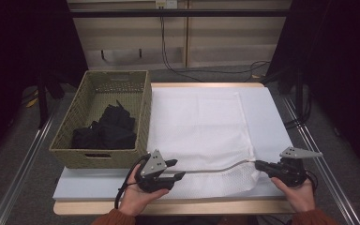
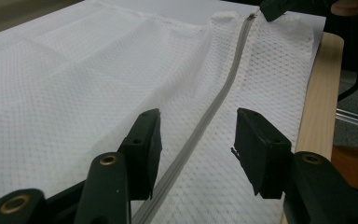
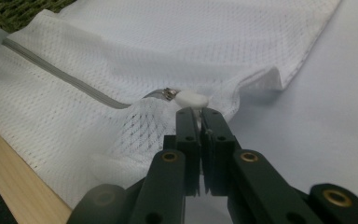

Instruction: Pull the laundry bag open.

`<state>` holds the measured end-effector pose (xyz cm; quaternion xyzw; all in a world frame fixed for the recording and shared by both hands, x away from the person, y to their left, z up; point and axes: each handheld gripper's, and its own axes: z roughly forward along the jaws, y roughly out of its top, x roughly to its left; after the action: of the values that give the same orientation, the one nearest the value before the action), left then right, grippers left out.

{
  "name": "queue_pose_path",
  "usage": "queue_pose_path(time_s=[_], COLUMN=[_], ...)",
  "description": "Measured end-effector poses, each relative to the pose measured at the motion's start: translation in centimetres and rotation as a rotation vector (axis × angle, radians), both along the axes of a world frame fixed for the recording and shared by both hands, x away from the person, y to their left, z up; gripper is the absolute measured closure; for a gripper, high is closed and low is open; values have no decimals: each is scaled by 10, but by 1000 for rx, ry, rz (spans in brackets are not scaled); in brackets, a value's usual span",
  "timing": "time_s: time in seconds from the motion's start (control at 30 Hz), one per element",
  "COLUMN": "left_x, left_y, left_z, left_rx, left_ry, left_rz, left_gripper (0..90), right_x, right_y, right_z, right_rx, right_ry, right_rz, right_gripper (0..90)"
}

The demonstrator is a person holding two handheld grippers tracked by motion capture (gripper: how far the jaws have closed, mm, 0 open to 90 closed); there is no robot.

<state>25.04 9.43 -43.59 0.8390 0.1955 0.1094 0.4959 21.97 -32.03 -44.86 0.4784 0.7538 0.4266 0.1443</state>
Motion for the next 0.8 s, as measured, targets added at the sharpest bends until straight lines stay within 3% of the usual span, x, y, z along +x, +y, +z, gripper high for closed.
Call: queue_pose_path(time_s=[0.2,0.33,0.47,0.7,0.77,0.8], left_x=[7,12,20,30,33,35], left_y=[-19,-34,-48,-77,-86,-90], left_z=[5,3,-1,-3,-6,-8], left_rx=[-5,15,24,0,30,26], left_ry=[-1,-12,8,26,21,26], left_rz=[-39,-64,-76,-98,-116,-116], left_gripper=[555,556,556,571,579,579], right_x=[7,9,10,11,11,11], right_y=[4,9,11,14,15,16], right_z=[10,8,6,14,14,14], right_rx=[2,24,19,19,21,24], right_ry=[-22,-24,-16,-31,-34,-34], right_rz=[28,44,50,75,86,85], right_gripper=[870,870,870,869,869,869])
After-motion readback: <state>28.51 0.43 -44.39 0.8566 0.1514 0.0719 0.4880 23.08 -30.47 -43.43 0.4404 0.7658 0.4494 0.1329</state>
